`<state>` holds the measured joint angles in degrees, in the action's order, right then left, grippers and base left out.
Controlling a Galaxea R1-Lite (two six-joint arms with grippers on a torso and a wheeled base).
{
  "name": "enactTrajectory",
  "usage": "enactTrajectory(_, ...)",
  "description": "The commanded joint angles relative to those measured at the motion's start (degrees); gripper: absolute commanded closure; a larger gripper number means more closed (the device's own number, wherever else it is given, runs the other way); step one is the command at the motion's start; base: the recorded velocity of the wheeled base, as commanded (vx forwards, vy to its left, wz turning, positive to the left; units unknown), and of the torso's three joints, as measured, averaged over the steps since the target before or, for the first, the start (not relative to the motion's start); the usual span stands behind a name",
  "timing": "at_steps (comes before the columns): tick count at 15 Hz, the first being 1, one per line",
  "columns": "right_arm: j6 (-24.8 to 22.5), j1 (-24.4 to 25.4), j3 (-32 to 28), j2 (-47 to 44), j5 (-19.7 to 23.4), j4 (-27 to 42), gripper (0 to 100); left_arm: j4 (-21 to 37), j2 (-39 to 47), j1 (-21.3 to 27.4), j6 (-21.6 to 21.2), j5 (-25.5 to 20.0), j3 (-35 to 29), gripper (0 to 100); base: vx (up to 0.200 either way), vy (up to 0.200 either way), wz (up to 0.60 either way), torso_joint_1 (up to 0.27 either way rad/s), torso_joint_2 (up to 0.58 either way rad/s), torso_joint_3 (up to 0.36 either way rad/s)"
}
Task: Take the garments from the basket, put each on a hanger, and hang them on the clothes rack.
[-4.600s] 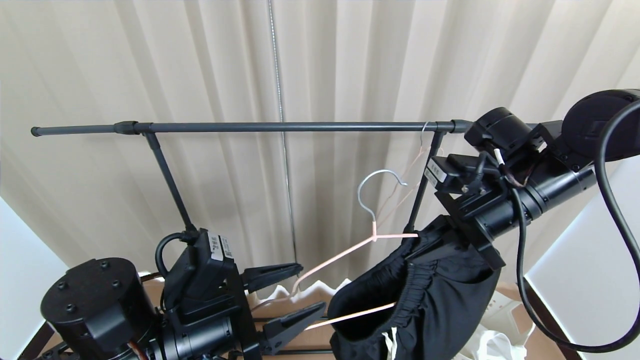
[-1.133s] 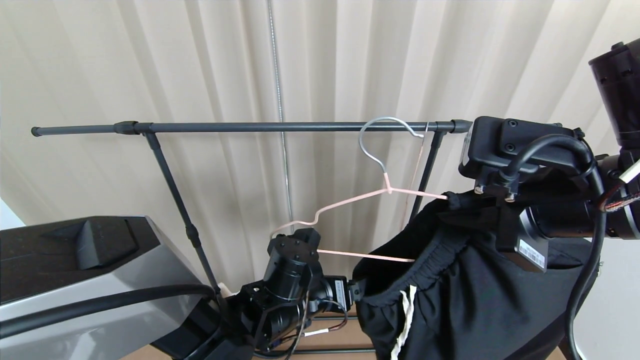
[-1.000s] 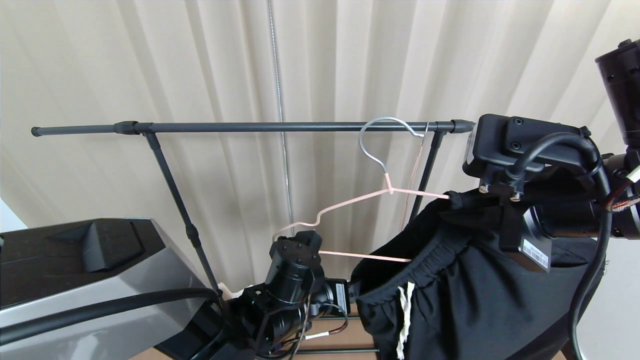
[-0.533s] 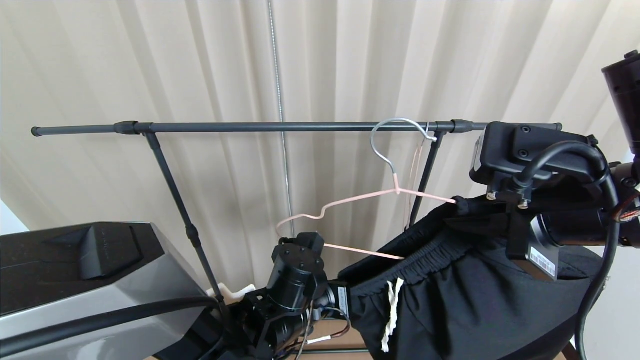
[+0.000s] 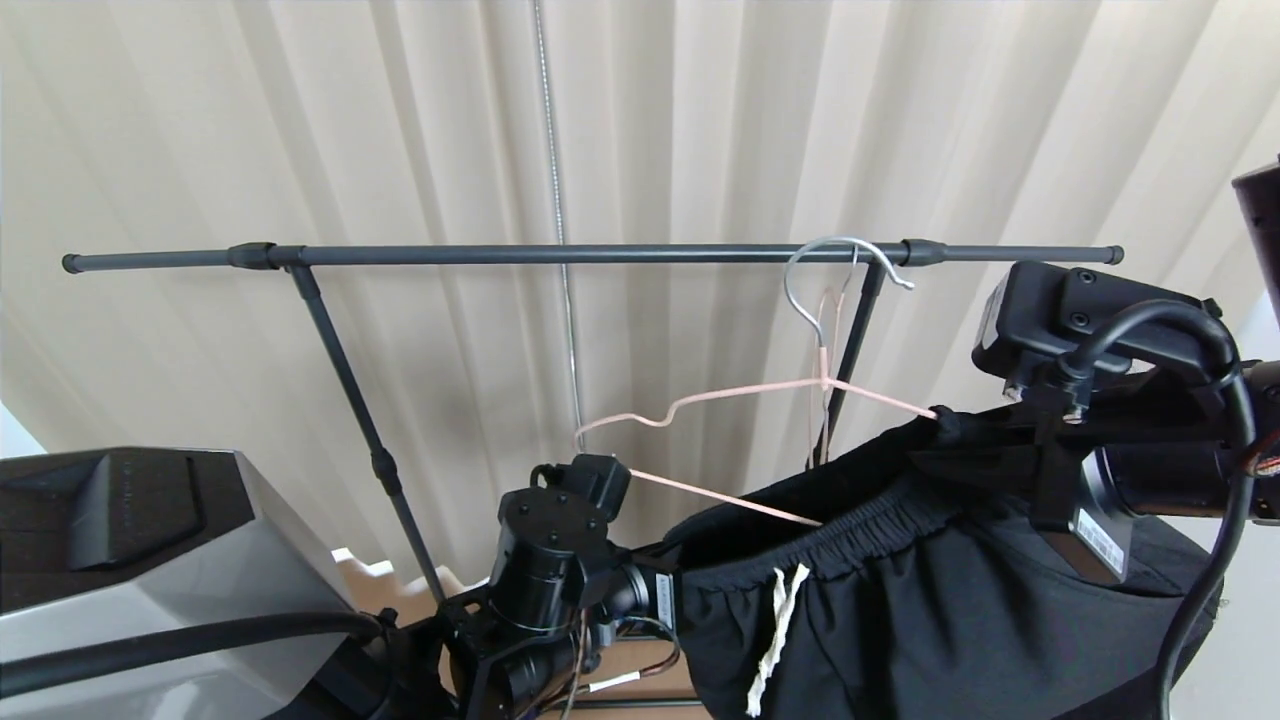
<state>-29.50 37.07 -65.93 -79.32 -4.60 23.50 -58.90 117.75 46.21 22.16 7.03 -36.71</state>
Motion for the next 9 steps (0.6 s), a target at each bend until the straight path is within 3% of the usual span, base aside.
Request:
enactTrajectory(1, 1.02, -0.25, 4.14, 2.68, 1.7, -2.76, 100, -0.07, -0.59, -0.69, -0.54, 0.35, -0.03, 100, 0.0, 0.0, 0.0, 0.0, 0.0, 0.0)
enactTrajectory(5, 3.49, -5.26, 14.33, 4.27, 8.02, -11.9, 100, -0.07, -3.23, -2.62, -2.12, 1.93, -0.03, 100, 0.0, 0.0, 0.0, 0.0, 0.0, 0.0)
enactTrajectory(9, 3.66, -5.87, 24.97, 4.97, 8.81, -24.12, 100, 0.02, -5.42, -3.06, -3.44, 2.02, 0.85, 100, 0.0, 0.0, 0.0, 0.0, 0.0, 0.0)
